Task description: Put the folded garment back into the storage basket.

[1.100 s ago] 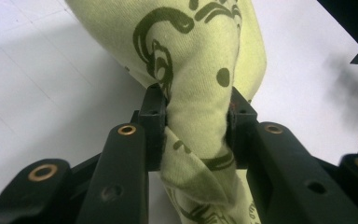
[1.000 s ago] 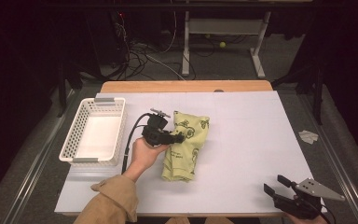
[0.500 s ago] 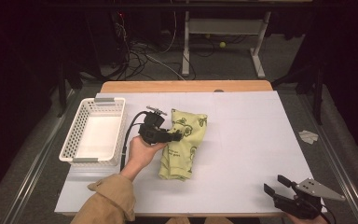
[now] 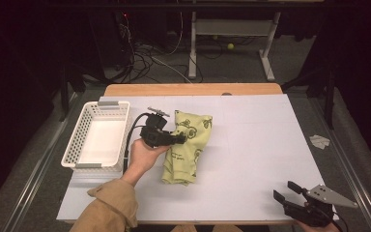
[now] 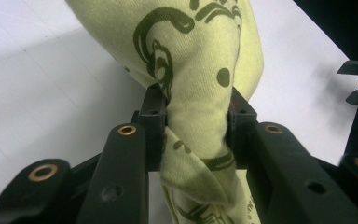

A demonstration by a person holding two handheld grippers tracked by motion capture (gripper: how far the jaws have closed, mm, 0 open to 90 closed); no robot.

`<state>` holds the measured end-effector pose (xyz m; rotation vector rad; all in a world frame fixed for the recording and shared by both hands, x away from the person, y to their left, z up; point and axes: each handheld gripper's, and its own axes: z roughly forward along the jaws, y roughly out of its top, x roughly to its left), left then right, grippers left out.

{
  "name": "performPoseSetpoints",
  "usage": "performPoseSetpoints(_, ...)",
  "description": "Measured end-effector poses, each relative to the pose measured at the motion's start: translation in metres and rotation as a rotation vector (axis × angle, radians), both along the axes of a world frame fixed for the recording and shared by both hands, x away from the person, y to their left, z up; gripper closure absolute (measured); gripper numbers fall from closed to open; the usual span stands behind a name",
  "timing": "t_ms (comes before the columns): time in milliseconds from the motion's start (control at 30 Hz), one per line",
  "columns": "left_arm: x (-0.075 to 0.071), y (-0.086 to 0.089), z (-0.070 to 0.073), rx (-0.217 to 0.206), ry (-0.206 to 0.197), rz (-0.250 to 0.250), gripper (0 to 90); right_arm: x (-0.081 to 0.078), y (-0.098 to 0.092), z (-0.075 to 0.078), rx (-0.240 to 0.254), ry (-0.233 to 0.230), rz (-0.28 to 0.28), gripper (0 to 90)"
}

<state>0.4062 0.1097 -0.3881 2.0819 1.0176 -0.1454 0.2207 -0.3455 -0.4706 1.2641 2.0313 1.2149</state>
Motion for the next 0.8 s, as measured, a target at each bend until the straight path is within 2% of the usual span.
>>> performPoseSetpoints(800,0.0,0.023,0.014,-0.027,-0.003,0.032,64.5,0.0,0.0,0.0,0.007,0.001,-0.002,35.0)
